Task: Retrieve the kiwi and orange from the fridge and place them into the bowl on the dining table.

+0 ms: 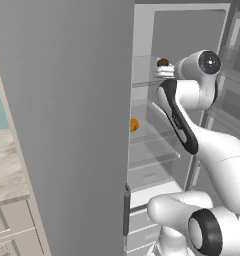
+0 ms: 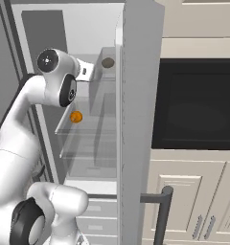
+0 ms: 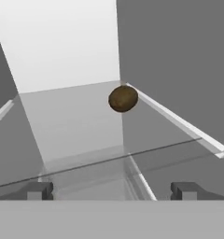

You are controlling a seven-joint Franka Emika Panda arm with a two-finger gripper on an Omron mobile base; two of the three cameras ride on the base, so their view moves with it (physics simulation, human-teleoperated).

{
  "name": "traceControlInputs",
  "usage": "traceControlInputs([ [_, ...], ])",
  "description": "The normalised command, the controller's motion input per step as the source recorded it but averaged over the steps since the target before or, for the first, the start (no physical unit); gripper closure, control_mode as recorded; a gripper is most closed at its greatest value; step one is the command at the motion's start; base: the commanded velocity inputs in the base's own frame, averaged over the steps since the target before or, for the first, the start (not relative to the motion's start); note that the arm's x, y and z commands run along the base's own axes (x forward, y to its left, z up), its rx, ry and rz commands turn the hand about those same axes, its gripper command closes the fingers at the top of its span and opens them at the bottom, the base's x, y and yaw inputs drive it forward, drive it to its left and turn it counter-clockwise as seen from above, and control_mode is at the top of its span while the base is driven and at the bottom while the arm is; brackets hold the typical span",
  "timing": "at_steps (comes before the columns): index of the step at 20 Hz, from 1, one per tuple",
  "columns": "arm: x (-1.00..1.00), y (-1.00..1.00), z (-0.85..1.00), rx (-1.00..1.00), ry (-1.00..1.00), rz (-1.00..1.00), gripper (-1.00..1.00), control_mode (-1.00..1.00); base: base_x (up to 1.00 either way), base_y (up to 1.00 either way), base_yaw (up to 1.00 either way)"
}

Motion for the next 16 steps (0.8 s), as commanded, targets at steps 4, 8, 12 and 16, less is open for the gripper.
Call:
traceControlInputs([
  [4, 0.47, -0.03, 0.01, 0.01, 0.01, 0.0, -1.0, -1.0, 0.0, 0.0, 0.0],
  [8, 0.49, -0.03, 0.0, 0.01, 0.02, 0.0, -1.0, -1.0, 0.0, 0.0, 0.0],
  [12, 0.44, -0.14, 0.0, 0.01, 0.02, 0.0, -1.0, -1.0, 0.0, 0.0, 0.0],
  [16, 0.45, -0.2, 0.0, 0.01, 0.03, -0.01, -1.0, -1.0, 0.0, 0.0, 0.0],
])
